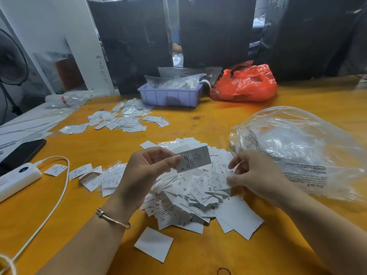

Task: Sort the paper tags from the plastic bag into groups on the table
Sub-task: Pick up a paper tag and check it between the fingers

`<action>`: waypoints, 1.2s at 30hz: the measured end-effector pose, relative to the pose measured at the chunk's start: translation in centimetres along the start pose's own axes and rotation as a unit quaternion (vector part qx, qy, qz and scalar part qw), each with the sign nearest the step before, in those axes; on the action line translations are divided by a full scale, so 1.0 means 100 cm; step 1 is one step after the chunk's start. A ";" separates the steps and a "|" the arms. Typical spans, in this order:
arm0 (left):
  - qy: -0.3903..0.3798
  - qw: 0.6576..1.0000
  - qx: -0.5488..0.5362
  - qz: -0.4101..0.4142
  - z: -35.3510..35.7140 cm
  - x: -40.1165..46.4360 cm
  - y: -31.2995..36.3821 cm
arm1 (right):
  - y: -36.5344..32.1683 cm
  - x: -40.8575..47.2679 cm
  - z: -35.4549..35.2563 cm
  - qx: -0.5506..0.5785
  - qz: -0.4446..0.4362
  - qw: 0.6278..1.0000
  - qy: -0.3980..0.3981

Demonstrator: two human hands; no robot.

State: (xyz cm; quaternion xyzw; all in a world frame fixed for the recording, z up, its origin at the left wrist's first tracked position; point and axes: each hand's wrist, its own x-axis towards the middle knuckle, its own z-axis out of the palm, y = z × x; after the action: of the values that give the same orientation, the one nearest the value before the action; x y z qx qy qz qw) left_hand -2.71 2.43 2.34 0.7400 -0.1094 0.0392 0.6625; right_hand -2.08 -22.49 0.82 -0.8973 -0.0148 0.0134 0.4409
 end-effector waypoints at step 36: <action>-0.091 0.995 0.006 -0.037 0.018 -0.004 0.000 | -0.020 -0.024 0.026 0.066 -0.286 0.951 0.095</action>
State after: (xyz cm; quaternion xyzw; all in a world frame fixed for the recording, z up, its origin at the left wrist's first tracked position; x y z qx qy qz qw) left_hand -3.23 0.67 2.00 0.7482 -0.1410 -0.0520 0.6462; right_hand -4.61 -19.35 0.84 -0.8213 -0.2281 -0.1979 0.4840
